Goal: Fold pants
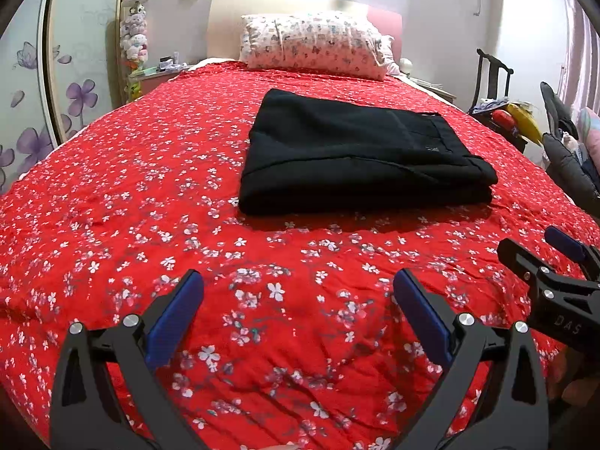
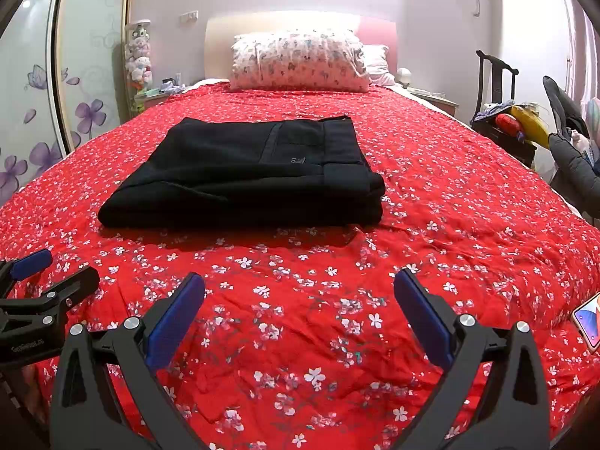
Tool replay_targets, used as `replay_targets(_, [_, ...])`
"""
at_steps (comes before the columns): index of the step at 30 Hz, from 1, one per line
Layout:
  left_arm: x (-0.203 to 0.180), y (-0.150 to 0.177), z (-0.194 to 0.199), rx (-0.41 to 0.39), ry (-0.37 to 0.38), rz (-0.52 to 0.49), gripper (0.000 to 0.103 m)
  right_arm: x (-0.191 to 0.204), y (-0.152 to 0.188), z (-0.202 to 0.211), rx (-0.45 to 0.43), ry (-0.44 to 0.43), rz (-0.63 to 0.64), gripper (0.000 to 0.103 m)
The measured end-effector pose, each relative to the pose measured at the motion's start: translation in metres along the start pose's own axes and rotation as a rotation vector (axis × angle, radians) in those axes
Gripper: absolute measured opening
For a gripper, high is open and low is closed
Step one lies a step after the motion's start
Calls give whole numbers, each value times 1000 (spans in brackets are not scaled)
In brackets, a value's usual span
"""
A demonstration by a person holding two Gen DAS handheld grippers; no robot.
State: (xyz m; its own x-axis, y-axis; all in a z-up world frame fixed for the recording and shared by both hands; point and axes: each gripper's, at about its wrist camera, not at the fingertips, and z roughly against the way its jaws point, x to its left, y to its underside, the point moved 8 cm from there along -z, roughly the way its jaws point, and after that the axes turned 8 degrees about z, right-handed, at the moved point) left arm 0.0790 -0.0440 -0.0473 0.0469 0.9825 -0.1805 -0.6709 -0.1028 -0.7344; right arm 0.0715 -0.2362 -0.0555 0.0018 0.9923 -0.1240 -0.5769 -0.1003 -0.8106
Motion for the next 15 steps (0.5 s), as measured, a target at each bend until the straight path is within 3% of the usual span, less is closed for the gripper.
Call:
replay_targets(8, [2, 0, 0, -2, -4, -1, 101, 0, -1, 0, 1, 0, 0, 102])
replay_targets(13, [9, -1, 1, -18, -70, 2, 101, 0, 0, 0, 1, -1, 0, 102])
replay_targets(15, [10, -1, 2, -17, -64, 2, 101, 0, 0, 0, 3, -1, 1, 102])
